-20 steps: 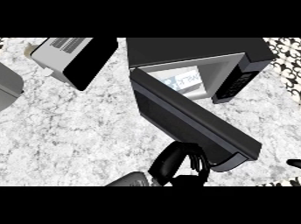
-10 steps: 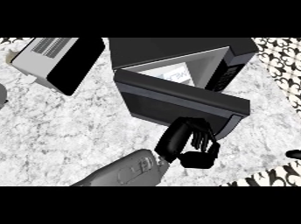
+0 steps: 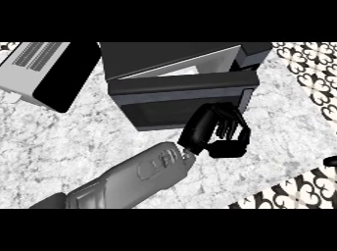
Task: Pick up the milk, place it into the microwave and close the microwave
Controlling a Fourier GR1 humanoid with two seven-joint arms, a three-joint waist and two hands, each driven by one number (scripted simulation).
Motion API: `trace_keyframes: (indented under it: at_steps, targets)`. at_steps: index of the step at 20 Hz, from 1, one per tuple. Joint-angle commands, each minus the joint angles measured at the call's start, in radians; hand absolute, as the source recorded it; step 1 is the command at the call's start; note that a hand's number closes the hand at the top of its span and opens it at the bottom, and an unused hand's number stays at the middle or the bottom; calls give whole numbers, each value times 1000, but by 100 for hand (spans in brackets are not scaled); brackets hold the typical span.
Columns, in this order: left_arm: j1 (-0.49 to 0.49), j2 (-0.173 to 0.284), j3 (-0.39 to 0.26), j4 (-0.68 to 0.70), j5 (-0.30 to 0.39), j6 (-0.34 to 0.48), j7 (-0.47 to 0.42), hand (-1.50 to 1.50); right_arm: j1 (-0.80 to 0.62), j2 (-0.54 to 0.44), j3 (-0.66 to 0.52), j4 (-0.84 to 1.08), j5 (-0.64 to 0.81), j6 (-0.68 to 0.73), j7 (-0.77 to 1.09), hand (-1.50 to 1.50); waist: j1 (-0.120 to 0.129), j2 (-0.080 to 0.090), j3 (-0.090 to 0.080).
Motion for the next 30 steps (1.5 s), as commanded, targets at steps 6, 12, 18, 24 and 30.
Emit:
trace_keyframes:
  at_steps: [6, 12, 18, 24, 30]
  targets:
    - [-152, 0, 59, 96, 61, 16, -3, 150, -66, -14, 20, -45, -66, 109, 16, -150, -50, 22, 4]
    - [-207, 0, 83, 149, 98, 17, -9, 150, -101, -32, 40, -76, -106, 162, 56, -150, -72, 38, 7]
    - [-270, 0, 97, 192, 130, 18, -11, 150, -126, -32, 84, -120, -137, 210, 110, -150, -94, 47, 8]
    - [-271, 1, 92, 188, 148, 22, -29, 150, -172, -68, 134, -201, -135, 279, 145, 150, -88, 49, 8]
    - [-282, 1, 92, 201, 168, 37, -24, 150, -192, -82, 193, -316, -150, 341, 174, 150, -114, 40, 11]
